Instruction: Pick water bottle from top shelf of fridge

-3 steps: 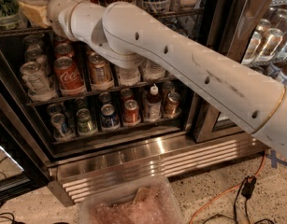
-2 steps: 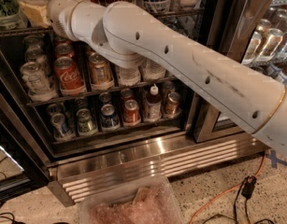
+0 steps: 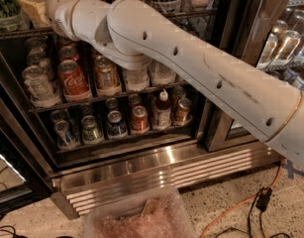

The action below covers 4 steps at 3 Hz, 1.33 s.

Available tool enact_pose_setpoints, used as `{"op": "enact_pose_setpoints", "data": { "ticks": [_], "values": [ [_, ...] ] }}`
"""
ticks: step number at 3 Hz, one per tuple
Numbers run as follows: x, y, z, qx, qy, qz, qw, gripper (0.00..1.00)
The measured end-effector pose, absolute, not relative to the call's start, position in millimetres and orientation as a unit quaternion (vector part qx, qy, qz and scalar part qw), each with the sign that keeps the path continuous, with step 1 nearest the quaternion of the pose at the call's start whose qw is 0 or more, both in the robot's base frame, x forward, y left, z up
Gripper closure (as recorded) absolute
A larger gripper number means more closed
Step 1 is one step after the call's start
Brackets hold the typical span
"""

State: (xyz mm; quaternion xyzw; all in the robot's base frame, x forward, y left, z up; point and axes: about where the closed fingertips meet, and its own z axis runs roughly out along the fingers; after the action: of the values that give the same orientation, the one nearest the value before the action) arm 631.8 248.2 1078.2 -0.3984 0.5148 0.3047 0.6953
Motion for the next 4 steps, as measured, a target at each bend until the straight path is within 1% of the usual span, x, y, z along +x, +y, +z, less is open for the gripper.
{"op": "enact_pose_setpoints", "data": {
  "ticks": [4],
  "values": [
    [619.5, 252.9, 1081.9, -0.43, 0.508, 0.3, 0.683, 1.0]
  ]
}}
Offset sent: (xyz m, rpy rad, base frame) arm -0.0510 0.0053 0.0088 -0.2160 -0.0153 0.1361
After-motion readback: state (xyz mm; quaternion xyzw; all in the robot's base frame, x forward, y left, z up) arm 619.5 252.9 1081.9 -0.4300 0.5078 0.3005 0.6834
